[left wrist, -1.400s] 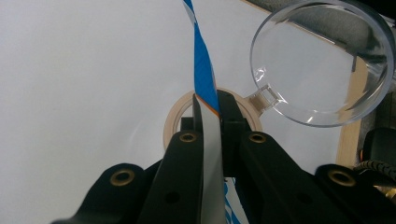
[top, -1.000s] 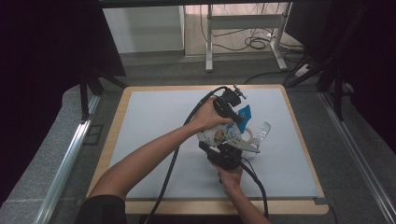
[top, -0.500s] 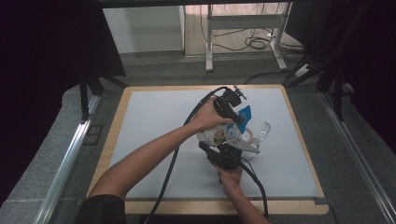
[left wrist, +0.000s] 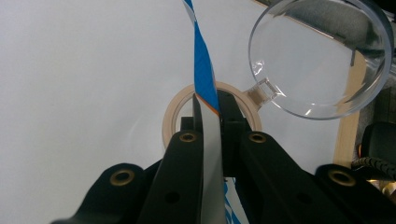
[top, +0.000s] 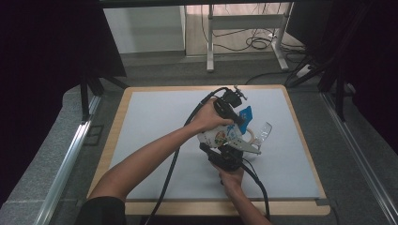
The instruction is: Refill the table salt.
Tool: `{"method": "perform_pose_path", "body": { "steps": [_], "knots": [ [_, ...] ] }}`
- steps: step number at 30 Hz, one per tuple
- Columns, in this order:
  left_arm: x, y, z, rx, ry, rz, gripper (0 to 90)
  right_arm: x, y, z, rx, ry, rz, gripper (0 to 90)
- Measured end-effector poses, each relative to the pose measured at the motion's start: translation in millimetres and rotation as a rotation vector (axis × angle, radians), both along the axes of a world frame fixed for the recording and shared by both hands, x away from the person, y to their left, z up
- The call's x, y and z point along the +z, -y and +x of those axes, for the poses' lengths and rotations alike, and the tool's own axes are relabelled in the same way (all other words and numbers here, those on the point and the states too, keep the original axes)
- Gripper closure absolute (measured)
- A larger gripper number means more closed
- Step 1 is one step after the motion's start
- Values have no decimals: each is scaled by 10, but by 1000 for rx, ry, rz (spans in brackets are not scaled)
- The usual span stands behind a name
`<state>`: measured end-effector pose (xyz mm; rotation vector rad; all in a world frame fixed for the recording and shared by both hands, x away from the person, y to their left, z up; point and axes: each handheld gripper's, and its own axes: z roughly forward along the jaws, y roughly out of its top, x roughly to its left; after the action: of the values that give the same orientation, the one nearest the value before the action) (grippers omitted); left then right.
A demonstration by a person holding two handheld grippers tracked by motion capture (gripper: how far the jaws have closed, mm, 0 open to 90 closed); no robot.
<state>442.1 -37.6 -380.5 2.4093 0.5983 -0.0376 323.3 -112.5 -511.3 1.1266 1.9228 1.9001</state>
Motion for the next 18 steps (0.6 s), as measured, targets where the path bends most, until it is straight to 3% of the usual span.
{"method": "perform_pose_path", "body": {
  "steps": [18],
  "knots": [
    [15,29,9,0,-4,4,896,31,23,-5,5,-17,24,587]
  ]
}}
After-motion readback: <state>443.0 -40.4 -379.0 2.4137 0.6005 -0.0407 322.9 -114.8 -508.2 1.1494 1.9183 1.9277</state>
